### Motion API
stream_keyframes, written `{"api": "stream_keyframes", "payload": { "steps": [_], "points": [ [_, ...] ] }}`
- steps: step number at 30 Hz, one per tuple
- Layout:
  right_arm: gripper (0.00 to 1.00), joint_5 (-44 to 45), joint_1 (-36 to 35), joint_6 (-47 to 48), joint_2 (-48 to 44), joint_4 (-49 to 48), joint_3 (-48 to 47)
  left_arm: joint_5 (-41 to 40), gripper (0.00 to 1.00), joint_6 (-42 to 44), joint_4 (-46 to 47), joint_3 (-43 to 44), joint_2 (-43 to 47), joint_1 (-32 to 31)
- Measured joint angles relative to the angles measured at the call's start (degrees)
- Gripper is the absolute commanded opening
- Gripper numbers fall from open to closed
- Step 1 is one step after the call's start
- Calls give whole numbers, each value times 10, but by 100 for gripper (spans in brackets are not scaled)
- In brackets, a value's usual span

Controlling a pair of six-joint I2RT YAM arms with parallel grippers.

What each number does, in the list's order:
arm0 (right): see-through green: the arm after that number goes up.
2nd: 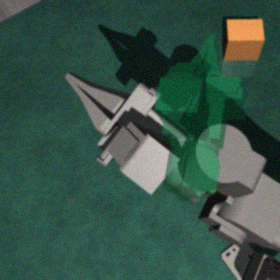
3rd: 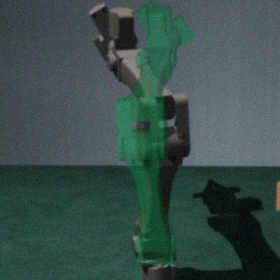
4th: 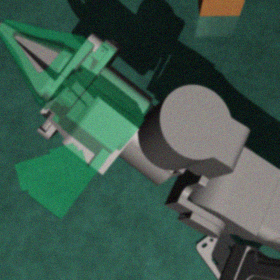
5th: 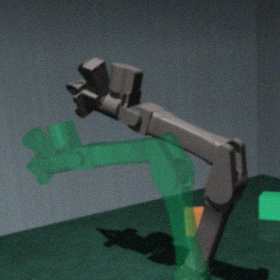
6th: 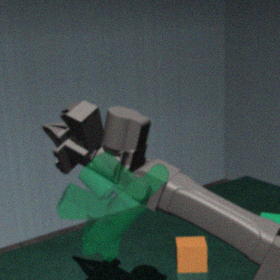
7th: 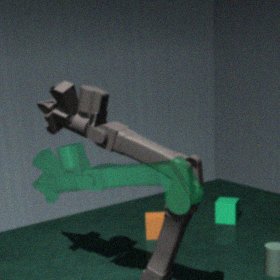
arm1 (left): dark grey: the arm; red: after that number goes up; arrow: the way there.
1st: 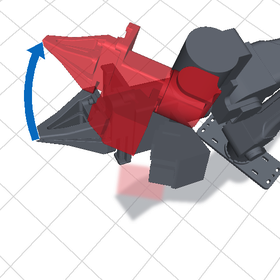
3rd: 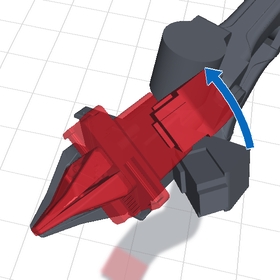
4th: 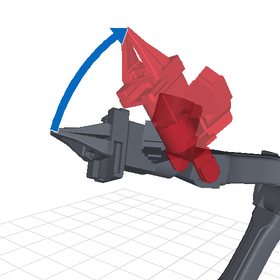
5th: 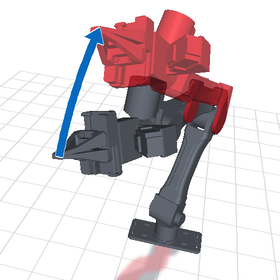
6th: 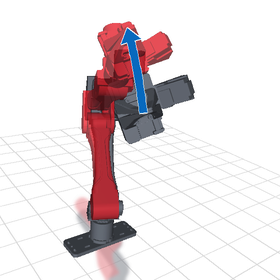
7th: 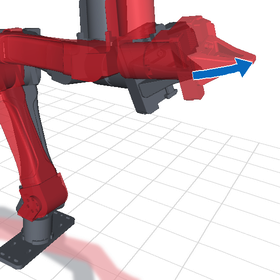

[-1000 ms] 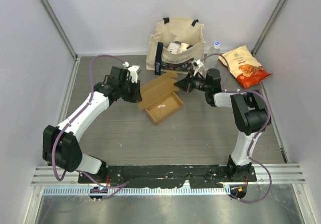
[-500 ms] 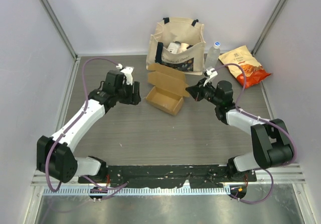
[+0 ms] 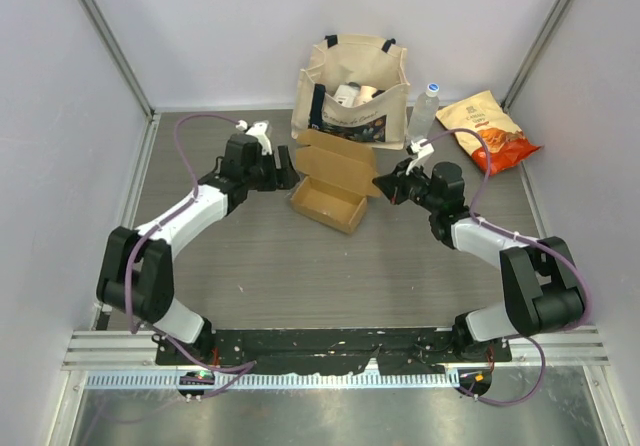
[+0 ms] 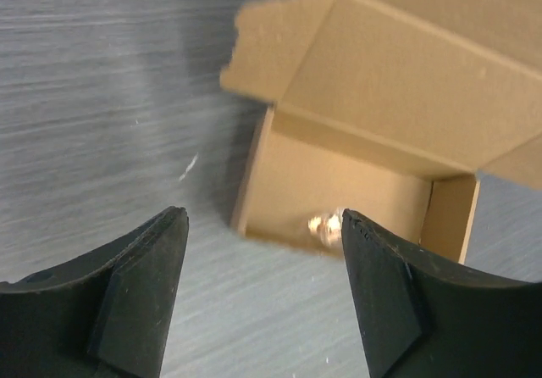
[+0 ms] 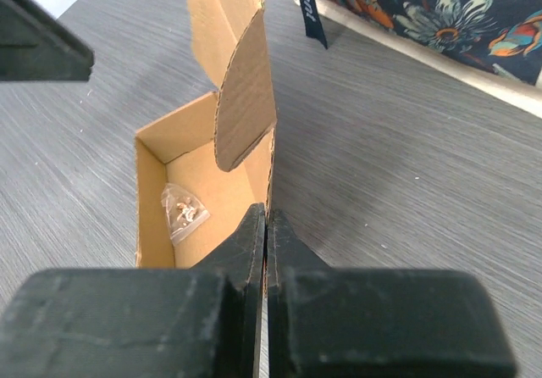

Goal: Fold the paper box

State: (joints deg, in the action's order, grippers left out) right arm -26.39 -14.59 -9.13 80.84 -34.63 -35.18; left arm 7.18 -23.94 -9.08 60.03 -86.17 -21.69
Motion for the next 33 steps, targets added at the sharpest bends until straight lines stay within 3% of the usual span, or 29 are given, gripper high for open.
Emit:
{"api": "stream_keyframes", "payload": {
  "steps": [5,9,11,14,19,33],
  "points": [
    [1,-29,1,2,33,1,-8,40,80,-26,130,-14,-50,42],
    [2,-45,1,2,52,3,-12,92,70,-29,218,2,-105,76],
    [1,-51,2,2,59,3,-14,127,60,-25,235,24,-138,87],
    [1,-56,3,2,66,5,-19,173,59,-15,244,41,-167,90],
    [1,-59,5,2,71,4,-22,200,65,-14,278,-11,-138,89],
    [1,-54,4,-3,72,5,-24,149,36,-27,273,-90,-61,50]
  ]
}}
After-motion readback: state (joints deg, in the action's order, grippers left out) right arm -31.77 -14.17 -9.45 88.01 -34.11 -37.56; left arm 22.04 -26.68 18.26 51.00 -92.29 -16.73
